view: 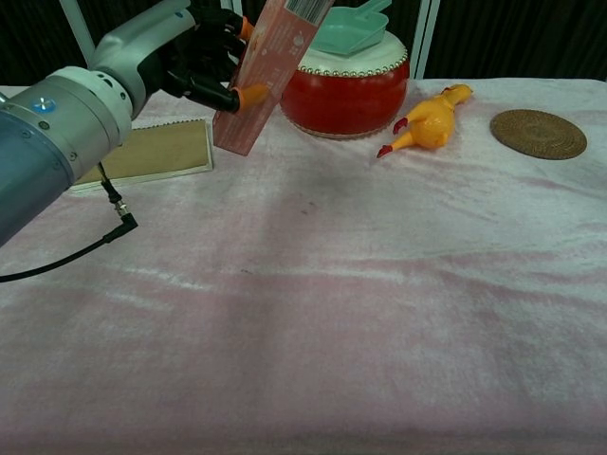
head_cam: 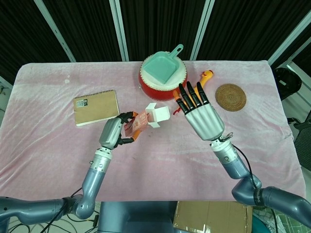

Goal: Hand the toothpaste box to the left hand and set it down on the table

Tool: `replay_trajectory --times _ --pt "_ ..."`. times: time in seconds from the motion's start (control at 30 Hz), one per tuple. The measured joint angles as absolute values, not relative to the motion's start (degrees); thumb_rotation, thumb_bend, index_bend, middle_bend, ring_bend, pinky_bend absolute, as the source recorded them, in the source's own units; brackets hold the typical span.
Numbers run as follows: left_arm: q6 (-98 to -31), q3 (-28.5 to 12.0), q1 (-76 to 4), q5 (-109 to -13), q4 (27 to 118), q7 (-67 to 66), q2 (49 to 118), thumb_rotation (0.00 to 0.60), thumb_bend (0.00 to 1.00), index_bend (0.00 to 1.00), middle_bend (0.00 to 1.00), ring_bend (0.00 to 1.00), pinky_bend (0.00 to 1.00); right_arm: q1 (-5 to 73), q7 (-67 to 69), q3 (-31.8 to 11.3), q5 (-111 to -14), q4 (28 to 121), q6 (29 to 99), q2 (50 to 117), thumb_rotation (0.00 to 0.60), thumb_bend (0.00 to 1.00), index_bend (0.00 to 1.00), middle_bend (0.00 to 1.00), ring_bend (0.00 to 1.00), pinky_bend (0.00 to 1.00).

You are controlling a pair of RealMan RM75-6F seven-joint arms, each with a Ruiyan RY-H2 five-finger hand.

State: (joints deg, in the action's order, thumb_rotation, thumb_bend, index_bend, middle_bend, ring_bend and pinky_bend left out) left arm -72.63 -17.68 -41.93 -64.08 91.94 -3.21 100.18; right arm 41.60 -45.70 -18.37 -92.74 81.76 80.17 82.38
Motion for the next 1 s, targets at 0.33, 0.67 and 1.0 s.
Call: replay_trajectory --times 0.33,0.67,1.0 --pt "-72.5 -15.7 -39.9 -68.1 89.6 -0.4 98.7 0.600 0.43 0.42 0.37 0.30 0.44 39.1 -44.7 -20.7 -85.7 82.9 80.5 80.6 0.600 0.26 0.15 0.13 0.11 0.21" --pt "-67.1 -11.8 -39.0 -63.5 90.2 -10.6 93.2 0.600 0.43 0.42 0.37 0.30 0.43 37.0 -43.1 -18.3 -84.8 82.7 80.6 79.6 0.600 0.27 0.15 0.13 0.11 0.20" --pt "-62.3 -6.2 -38.1 -59.5 86.8 -19.3 91.6 0.600 0.39 0.36 0.32 0.25 0.37 35.0 -40.7 -15.7 -85.1 80.9 81.6 80.2 0.600 0.27 0.15 0.13 0.11 0.19"
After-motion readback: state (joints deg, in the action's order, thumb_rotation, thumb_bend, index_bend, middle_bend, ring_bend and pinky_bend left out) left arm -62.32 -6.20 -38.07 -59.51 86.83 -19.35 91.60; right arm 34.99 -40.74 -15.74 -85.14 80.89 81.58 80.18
